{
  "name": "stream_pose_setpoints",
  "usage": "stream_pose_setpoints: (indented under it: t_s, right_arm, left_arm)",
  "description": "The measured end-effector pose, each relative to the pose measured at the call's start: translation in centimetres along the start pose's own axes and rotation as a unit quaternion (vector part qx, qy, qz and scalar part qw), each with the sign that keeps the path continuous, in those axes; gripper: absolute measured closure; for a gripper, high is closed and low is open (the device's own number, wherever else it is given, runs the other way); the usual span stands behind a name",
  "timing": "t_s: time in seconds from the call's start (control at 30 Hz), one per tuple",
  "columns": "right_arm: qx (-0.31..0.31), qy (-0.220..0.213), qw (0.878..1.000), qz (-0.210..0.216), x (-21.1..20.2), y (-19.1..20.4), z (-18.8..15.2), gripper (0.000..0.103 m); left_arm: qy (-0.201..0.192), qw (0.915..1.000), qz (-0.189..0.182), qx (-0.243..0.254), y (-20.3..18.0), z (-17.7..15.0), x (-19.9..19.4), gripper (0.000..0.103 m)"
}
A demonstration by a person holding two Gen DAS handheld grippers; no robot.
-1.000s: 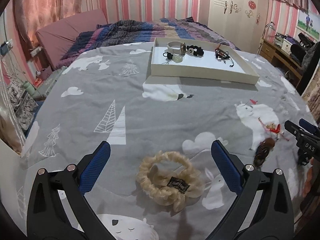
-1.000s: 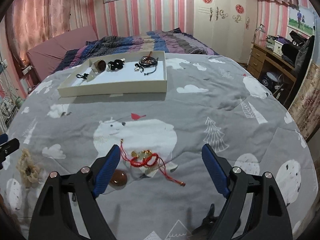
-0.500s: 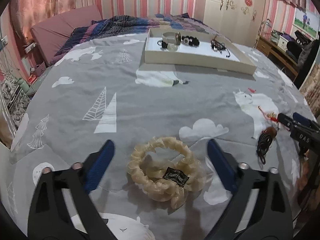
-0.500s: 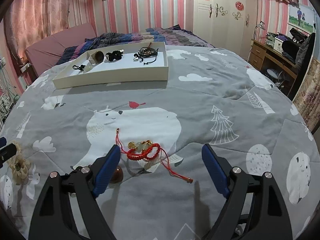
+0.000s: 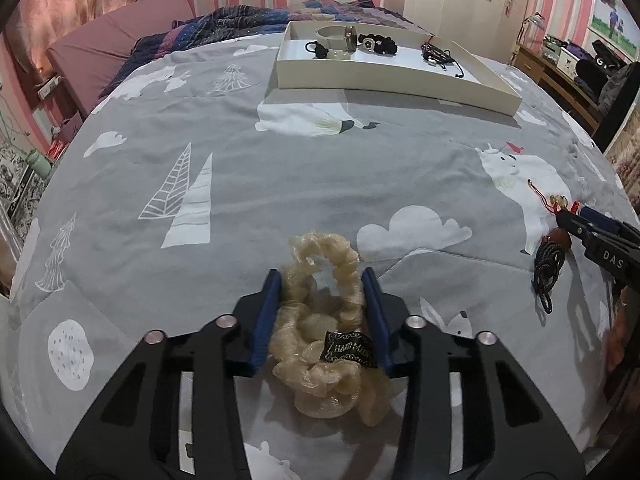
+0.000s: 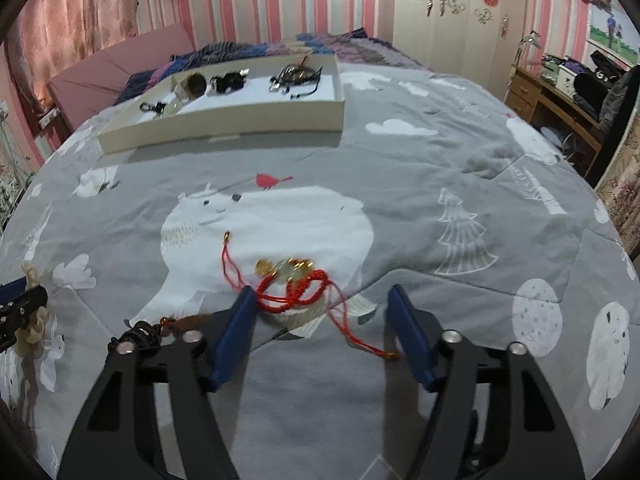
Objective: Organize jewelry
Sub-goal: 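Grasp the cream scrunchie with the left gripper while the right gripper grasps the red-tasseled charm, then carry the scrunchie with the left gripper into the tray while the right gripper carries the charm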
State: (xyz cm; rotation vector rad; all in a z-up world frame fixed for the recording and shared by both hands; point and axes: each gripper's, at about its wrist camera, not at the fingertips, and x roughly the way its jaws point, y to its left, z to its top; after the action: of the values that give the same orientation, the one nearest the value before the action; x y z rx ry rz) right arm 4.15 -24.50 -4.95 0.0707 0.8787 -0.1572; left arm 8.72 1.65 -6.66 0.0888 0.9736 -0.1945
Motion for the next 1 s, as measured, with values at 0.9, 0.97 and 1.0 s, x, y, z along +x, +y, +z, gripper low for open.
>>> stream_pose_setpoints:
  t_s: [0.9,0.97,1.0]
  right_arm:
    - [-0.024,-0.048,0.996,0.076,-3.5,1.0,5.4,0.094]
    - [-0.028,-0.057,0.995,0.080,-3.9,1.1,6.6,0.094]
    - [-0.030,-0.064,0.994,0.081,-4.2,1.2,7.5,0.094]
  left_arm:
    - [-0.003,0.9995,0.011,0.029,-1.3,6.0,-1.8,0.088]
    - [-0.010,0.9995,0.006,0.030,-1.3,7.7,-2.1,0.088]
    - [-0.015,0.9995,0.002,0.028,-1.2,8.7,-2.3,0.088]
